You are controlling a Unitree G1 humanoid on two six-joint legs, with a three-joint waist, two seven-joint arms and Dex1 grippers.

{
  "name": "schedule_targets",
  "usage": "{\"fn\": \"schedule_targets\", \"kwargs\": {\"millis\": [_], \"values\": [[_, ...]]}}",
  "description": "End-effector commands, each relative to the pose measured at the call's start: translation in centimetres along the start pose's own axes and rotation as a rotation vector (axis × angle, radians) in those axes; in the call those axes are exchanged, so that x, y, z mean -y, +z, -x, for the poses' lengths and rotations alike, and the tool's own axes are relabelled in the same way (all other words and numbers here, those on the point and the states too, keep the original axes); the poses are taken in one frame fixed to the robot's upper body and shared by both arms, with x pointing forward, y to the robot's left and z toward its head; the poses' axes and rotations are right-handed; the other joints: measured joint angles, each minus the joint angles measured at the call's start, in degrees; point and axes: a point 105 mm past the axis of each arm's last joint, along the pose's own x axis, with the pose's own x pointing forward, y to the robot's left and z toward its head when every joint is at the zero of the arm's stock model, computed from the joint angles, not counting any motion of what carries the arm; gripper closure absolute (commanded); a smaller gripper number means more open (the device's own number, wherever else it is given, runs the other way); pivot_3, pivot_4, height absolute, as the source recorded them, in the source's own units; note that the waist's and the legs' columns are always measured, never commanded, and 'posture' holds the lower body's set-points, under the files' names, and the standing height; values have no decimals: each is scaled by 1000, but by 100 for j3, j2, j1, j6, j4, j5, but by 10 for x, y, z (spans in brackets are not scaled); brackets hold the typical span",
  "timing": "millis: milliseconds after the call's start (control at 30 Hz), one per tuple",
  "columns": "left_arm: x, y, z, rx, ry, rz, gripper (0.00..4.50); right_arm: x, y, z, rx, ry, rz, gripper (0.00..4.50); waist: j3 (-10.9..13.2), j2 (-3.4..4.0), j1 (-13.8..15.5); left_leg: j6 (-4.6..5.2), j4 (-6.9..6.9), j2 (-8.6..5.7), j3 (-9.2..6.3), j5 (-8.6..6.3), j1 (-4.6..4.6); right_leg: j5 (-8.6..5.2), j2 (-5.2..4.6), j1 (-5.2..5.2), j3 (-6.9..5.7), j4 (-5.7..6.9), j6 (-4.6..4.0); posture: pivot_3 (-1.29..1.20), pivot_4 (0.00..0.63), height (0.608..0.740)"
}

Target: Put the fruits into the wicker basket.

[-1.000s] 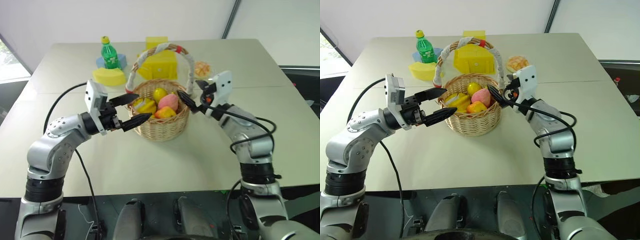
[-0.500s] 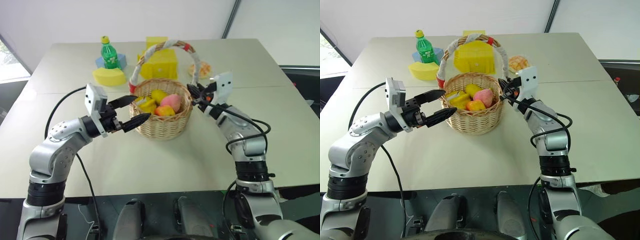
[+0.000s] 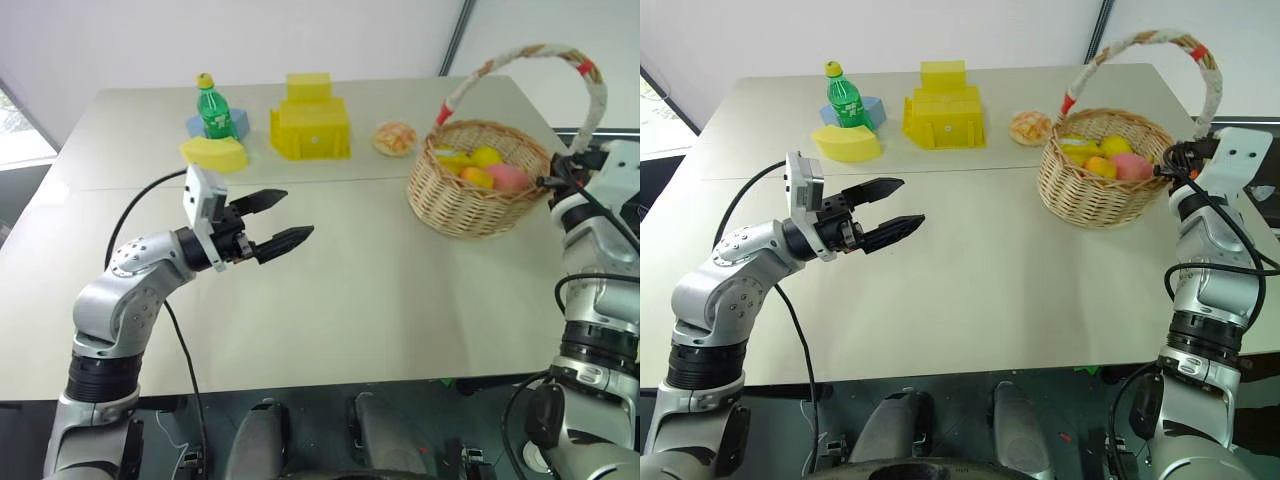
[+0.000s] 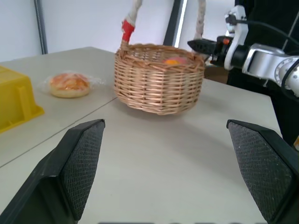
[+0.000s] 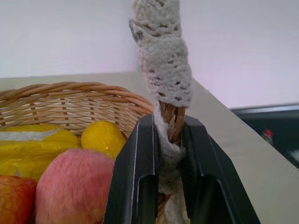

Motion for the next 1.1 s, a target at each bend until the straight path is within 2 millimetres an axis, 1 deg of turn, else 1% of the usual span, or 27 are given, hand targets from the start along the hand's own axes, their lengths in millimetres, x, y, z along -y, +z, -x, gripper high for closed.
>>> {"fn": "schedule_targets", "kwargs": {"millis": [33, 67, 100, 133, 233, 300, 367, 433, 533, 633, 700, 767, 833, 967, 1033, 1100], "values": [[0, 9, 1, 27, 2, -37, 0, 7, 26, 0, 113, -20, -2, 4388, 3, 9, -29, 0, 0, 0, 0, 0, -1, 0, 0, 0, 0, 0, 0, 0, 150, 740], [-1, 8, 2, 25, 6, -36, 0, 7, 25, 2, 111, -20, 7, 4388, 3, 9, -39, 0, 0, 0, 0, 0, -1, 0, -1, 0, 0, 1, 0, 0, 150, 740], [-2, 8, 3, 23, 10, -36, 0, 7, 26, 4, 114, -21, 19, 3335, 3, 9, -40, 0, 0, 0, 0, 0, -1, 0, -2, 0, 0, 0, 0, 0, 150, 740], [-2, 7, 4, 21, 15, -35, 0, 9, 28, 6, 118, -28, 39, 2984, 2, 9, -39, 0, 0, 0, -1, 0, -1, 0, -3, 1, 0, 0, 0, 0, 150, 740], [-4, 7, 7, 19, 28, -33, 0, 17, 35, 19, 132, -40, 101, 1539, 2, 10, -19, 0, 0, 0, -3, 0, -2, 0, -5, 1, 0, 0, 1, 0, 150, 740], [-7, 6, 9, 18, 44, -30, 0, 23, 39, 31, 139, -26, 130, 1539, 2, 10, 17, 0, 0, -1, -5, 0, -3, 0, -7, 3, -1, -2, 1, 0, 150, 740], [-15, 4, 14, 19, 80, -14, 0, 26, 41, 45, 142, 13, 144, 1539, 2, 10, 79, 0, 0, -1, -3, 0, -4, 0, -9, 4, 0, -4, 1, 0, 150, 740], [-25, -2, 23, 10, 132, 5, 0, 21, 42, 62, 138, 119, 150, 1539, 1, 11, 102, 0, 0, -1, -3, 0, -3, 0, -9, 6, -1, -6, 1, 0, 150, 740], [-40, -11, 37, -16, 213, 5, 0, 1, 32, 82, 84, 302, 215, 1539, 1, 11, 85, 1, 0, -1, -4, -1, 0, -1, -6, 9, -1, -8, 2, 0, 150, 740], [-55, -25, 59, -90, 310, -9, 0, -43, 15, 104, 16, 568, 230, 1539, 1, 11, 41, 2, 0, 2, -1, -1, 8, -1, -2, 11, 0, -7, 2, 0, 150, 740], [-60, -32, 71, -118, 361, -13, 0, -68, 7, 114, -9, 692, 211, 1539, 1, 11, 24, 2, 0, 7, -3, -1, 12, -1, 6, 13, 0, -6, 1, 0, 150, 740], [-64, -38, 80, -133, 404, -10, 0, -85, 1, 118, -24, 769, 190, 1539, 1, 11, 28, 2, 0, 9, -4, -1, 13, -1, 6, 13, 0, -4, 1, 0, 150, 740], [-67, -46, 91, -158, 454, -5, 0, -102, -5, 118, -34, 824, 165, 1539, 1, 9, 65, 2, 0, 8, -7, -1, 12, -1, 3, 14, -2, -5, 0, 0, 150, 740], [-65, -58, 109, -173, 532, 16, 0, -130, -19, 117, -50, 919, 144, 1539, 0, 7, 98, 2, 0, 8, -9, -1, 7, -1, -10, 13, -3, -7, 1, 0, 150, 740], [-62, -59, 114, -171, 551, 17, 0, -137, -22, 114, -51, 944, 142, 1539, 1, 7, 107, 2, 0, 8, -9, -1, 5, -1, -17, 12, -4, -9, 1, 0, 150, 740], [-59, -59, 115, -168, 557, 12, 0, -138, -23, 110, -49, 950, 135, 1539, 1, 6, 138, 2, 0, 4, -14, -1, 1, -1, -24, 12, -10, -10, 1, 0, 150, 740]]}}
